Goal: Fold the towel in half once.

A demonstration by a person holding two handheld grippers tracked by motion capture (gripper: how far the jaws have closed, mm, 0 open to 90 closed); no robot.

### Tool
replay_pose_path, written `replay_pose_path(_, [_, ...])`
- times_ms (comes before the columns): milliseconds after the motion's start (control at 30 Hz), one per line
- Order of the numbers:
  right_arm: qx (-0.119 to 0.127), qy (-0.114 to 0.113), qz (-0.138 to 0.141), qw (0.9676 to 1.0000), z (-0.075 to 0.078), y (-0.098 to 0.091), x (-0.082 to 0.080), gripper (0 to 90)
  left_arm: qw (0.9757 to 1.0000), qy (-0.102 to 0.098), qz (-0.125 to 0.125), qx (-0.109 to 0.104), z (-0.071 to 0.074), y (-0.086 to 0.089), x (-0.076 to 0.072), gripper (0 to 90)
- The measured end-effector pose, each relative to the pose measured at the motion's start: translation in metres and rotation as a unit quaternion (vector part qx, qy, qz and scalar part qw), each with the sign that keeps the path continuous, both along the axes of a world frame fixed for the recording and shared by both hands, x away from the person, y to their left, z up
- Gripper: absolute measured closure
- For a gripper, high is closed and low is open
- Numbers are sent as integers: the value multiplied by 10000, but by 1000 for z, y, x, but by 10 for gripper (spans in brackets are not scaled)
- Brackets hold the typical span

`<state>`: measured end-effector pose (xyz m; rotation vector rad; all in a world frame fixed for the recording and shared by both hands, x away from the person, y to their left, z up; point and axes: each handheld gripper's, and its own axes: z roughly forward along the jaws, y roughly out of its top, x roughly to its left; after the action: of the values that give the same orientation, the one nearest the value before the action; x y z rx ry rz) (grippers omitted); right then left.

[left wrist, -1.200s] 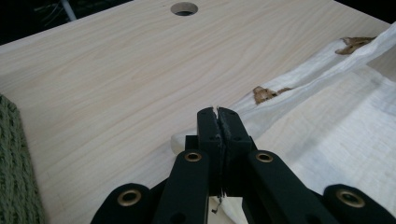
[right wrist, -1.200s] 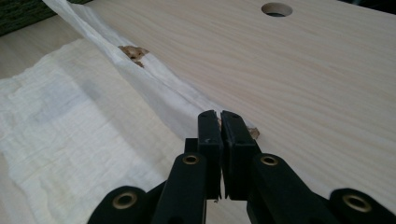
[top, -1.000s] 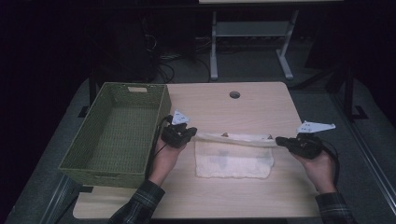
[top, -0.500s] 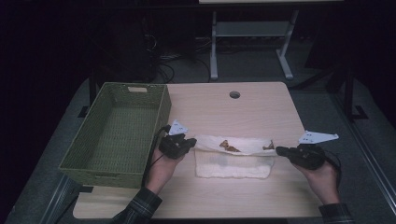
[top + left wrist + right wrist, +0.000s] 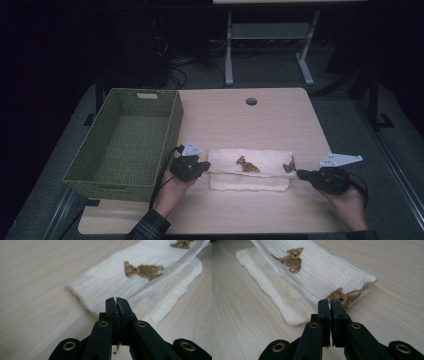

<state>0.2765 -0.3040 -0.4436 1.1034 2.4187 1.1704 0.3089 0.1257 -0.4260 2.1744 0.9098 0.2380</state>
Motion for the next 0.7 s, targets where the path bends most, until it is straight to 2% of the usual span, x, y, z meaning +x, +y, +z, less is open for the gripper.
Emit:
replay_pose_path(167, [-124, 238, 16, 9996, -11, 1, 0, 867, 9993, 186, -123, 293, -13, -6, -5, 884])
replay_pose_path(300, [-209, 287, 65, 9993, -15, 2, 1, 864, 9984, 261, -207, 450, -19, -8, -7, 882])
replay_pose_path(433, [-233, 302, 96, 9992, -16, 2, -3, 866, 9980, 328, -255, 469, -19, -7, -10, 883])
replay_pose_path(567, [-296, 478, 96, 9984, -21, 1, -5, 858, 9969, 449, -317, 563, -24, -7, -11, 882])
replay_pose_path(633, [-290, 493, 97, 9983, -22, 1, -4, 823, 9972, 388, -309, 559, -23, -7, -11, 868])
replay_pose_path(700, [-294, 452, 59, 9985, -20, 0, -4, 772, 9981, 323, -249, 451, -20, -7, -12, 824])
